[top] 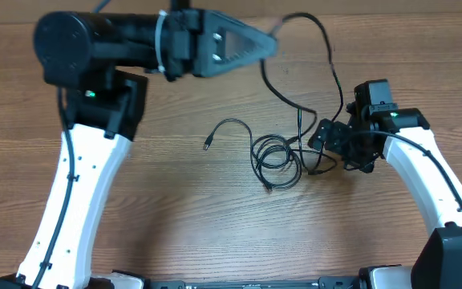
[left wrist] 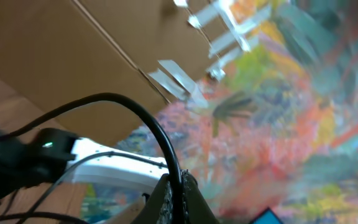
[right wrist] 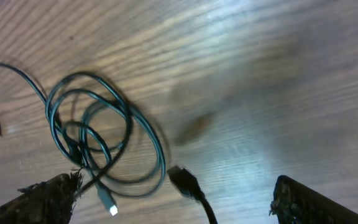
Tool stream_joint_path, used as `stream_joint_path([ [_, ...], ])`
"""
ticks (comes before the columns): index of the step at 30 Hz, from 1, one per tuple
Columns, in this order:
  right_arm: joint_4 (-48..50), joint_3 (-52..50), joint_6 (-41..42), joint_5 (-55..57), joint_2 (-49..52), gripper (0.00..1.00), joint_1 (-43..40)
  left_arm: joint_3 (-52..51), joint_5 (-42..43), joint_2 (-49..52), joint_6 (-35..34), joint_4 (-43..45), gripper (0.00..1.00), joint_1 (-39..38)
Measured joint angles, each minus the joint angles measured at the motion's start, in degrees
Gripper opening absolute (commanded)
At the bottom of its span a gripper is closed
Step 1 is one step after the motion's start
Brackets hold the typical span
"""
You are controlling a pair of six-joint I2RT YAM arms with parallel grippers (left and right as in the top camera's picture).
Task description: Untangle cables
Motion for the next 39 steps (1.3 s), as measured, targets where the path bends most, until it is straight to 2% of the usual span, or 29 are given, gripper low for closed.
stream_joint_path([
  [8,-9.7,11.8,-2.5,-0.4,-0.1,1.00,-3.1,0.0,2.2,0.0,0.0,-4.8,0.04,11.8],
  [13,-11.9,16.9,-3.9,0.0,-1.8,1.00,-4.1,0.0,4.3,0.0,0.0,-9.0,0.04,16.6],
  [18,-9.9,18.1,-5.0,-1.9,-4.0,1.00,-4.7,0.0,6.4,0.0,0.0,-9.3,0.04,16.0],
  [25,-9.8,18.2,-21.7,-27.3,-4.2,1.00,-2.9,0.0,7.2,0.0,0.0,-9.7,0.04,9.8],
  [31,-9.7,18.2,-28.7,-31.7,-4.1,1.00,1.0,0.0,6.0,0.0,-2.0,-10.5,0.04,9.5],
  [39,-4.7,13.8,-28.9,-31.7,-2.2,1.00,2.3,0.0,2.9,0.0,-11.2,4.8,0.04,9.5],
])
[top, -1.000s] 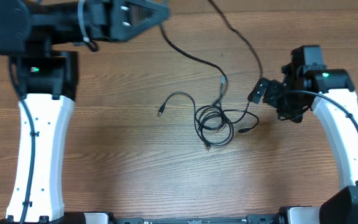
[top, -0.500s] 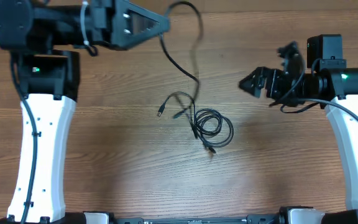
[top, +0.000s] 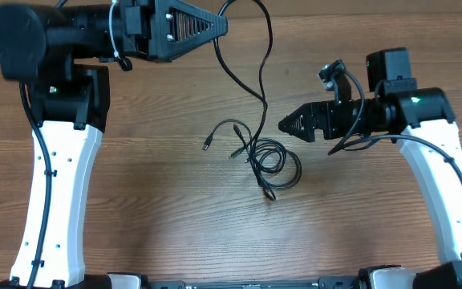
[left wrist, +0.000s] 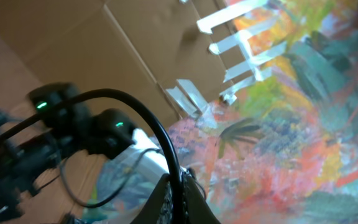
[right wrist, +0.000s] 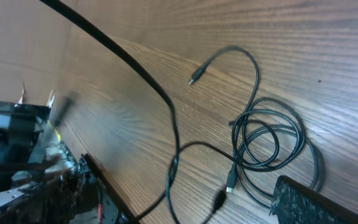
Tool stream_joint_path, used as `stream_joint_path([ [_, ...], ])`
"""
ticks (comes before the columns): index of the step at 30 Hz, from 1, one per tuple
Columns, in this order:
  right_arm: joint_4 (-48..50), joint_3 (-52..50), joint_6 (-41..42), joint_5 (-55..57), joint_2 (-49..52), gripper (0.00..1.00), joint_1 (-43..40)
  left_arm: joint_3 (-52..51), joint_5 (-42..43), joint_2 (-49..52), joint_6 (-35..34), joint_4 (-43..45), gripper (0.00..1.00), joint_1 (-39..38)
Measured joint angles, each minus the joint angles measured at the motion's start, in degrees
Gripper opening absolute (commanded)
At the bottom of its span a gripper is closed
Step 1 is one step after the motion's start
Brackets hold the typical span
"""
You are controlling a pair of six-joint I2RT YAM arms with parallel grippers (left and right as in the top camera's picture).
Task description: Untangle cables
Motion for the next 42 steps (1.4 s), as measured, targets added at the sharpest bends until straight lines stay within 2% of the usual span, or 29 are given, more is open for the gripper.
stream_joint_path([
  [3,1.8,-2.5,-0.7,-2.7,1.0,1.00,0.2,0.0,-1.0,0.0,-3.8,4.3,0.04,0.0],
  [10,8.4,-3.9,-1.2,-6.0,1.2,1.00,3.2,0.0,-1.6,0.0,-7.7,4.4,0.04,-0.4],
  [15,15.1,-5.0,3.4,-2.4,1.6,0.94,6.6,0.0,-1.9,0.0,-8.3,4.4,0.04,-3.6],
  [20,18.5,-5.0,9.3,6.8,3.0,0.65,8.9,0.0,-1.9,0.0,-8.3,4.4,0.04,-4.9],
  [25,20.6,-5.2,12.3,13.4,3.2,0.10,8.9,0.0,-1.8,0.0,-8.3,4.4,0.04,-4.9],
  [26,20.7,-5.2,12.5,14.8,3.2,0.04,8.9,0.0,-1.8,0.0,-8.3,4.4,0.04,-4.9],
  [29,19.9,-5.1,13.4,17.2,3.2,0.04,8.7,0.0,-1.2,0.0,-7.6,3.6,0.04,-4.4],
  [33,15.3,-2.8,13.7,19.1,3.2,0.04,7.1,0.0,0.4,0.0,-4.4,-1.7,0.04,-3.0],
  [38,8.3,8.4,13.9,20.5,2.5,0.04,5.4,-0.1,1.7,0.0,4.9,-15.1,0.04,-0.9],
  [42,5.1,19.1,14.0,20.4,-0.5,0.04,5.3,-0.5,2.1,0.0,15.2,-28.7,0.04,-0.7],
])
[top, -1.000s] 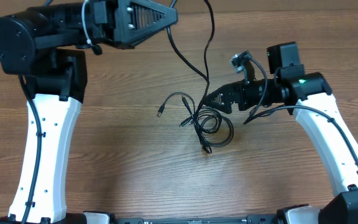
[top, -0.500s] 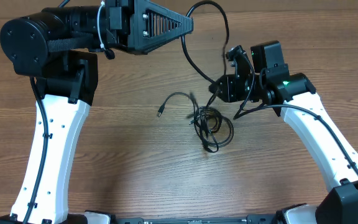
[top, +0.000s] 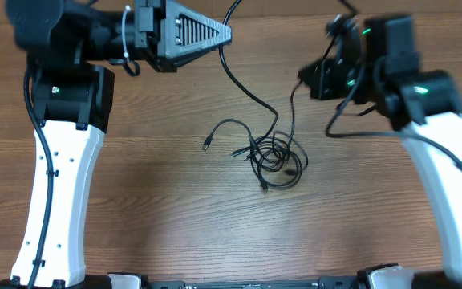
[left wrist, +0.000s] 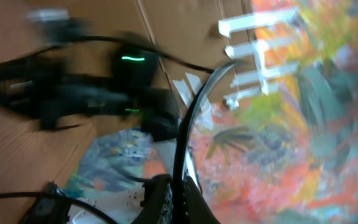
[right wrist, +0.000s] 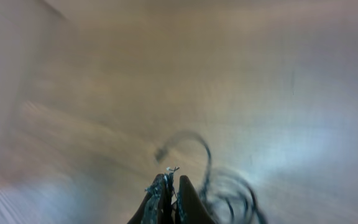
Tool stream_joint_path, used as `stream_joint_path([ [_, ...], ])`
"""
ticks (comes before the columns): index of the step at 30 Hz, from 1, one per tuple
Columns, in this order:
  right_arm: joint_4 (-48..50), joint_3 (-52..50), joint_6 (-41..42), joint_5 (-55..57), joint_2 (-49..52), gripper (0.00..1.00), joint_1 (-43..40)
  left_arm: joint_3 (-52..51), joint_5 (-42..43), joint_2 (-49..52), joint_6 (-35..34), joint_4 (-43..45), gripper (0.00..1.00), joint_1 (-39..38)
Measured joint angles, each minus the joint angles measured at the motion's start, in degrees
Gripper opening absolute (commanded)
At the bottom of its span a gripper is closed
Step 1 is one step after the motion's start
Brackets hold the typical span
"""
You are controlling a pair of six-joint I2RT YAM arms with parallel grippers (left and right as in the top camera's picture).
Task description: Untangle cables
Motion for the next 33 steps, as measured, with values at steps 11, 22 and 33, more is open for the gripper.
stream_joint_path([
  [11,0.5,7.2,0.7,2.1,-12.1,0.04,0.0,-0.6,0.1,0.2,21.7,-15.4,0.04,0.0],
  [22,18.4,7.1,5.3,-11.4,-11.2,0.04,0.0,-0.6,-0.2,0.2,32.9,-22.7,0.04,0.0],
  [33,13.2,7.1,4.6,-11.5,-12.8,0.04,0.0,-0.6,-6.6,0.2,43.7,-37.6,0.04,0.0],
])
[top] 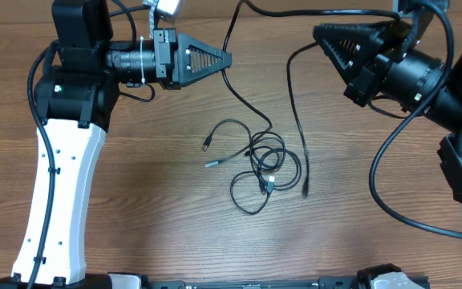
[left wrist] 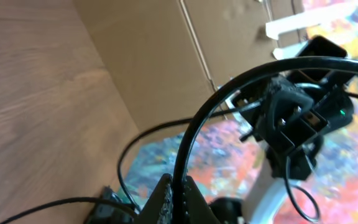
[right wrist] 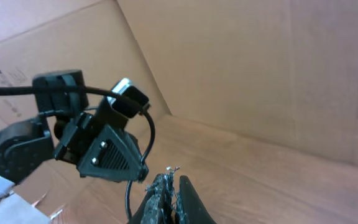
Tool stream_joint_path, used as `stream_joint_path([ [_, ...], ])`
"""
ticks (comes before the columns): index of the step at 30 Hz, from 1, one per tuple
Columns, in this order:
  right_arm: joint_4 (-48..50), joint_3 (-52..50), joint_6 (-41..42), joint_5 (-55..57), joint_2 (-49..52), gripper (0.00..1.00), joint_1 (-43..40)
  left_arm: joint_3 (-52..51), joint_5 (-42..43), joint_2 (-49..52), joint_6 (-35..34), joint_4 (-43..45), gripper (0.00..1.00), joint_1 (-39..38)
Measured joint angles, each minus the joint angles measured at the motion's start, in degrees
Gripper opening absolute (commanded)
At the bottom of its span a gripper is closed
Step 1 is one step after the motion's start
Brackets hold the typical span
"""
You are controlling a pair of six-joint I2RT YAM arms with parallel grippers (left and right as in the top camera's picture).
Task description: Untangle cables
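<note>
A tangle of thin black cables [top: 267, 164] lies mid-table, with two plug ends [top: 208, 146] sticking out to its left. My left gripper [top: 224, 59], raised at the upper centre, is shut on a black cable [left wrist: 194, 124] that runs down into the tangle. Opposite it, my right gripper [top: 318, 32] is raised at the upper right with its jaws together [right wrist: 166, 183]. A second cable [top: 297, 120] hangs from it, its free plug [top: 305, 191] just right of the tangle. The two grippers point at each other, and the left gripper [right wrist: 104, 149] shows in the right wrist view.
The wooden table [top: 159, 233] carries only the cables. A cardboard wall [right wrist: 260, 74] stands behind the table. Each arm's own wiring [top: 391, 185] loops beside it.
My right gripper has risen and moved further from the tangle, still shut. The cable it holds now hangs with its plug end free to the right of the tangle, which has spread into wider loops.
First my left gripper held a cable up while the right was open, low beside the tangle. Then the left had shifted left and the right was open, lifted clear. Later the right was shut on a strand at the upper right, and now one cable end hangs free.
</note>
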Motion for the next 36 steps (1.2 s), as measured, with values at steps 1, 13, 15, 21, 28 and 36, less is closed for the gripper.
stream_joint_path([
  [1,-0.8,0.0,0.0,1.2,0.0,0.04,0.0,0.0,-1.0,0.0,0.7,-1.4,0.04,0.0],
  [13,-14.7,0.0,1.1,24.1,2.4,0.04,0.0,-0.1,-35.7,0.0,7.7,-28.8,0.04,-0.3],
  [15,-15.3,0.0,1.6,25.1,4.4,0.04,0.0,-0.1,-40.2,0.0,8.1,-29.4,0.04,-0.5],
  [21,-15.5,0.0,2.4,21.2,10.9,0.04,0.0,-0.1,-46.7,0.0,9.0,-29.5,0.31,-0.5],
  [28,-15.5,0.0,3.5,16.4,14.4,0.04,0.0,-0.1,-52.6,0.0,10.0,-31.1,0.52,-0.5],
  [36,-13.0,0.0,3.9,9.5,14.4,0.04,0.0,-0.1,-55.7,0.0,10.7,-32.5,0.96,-0.5],
])
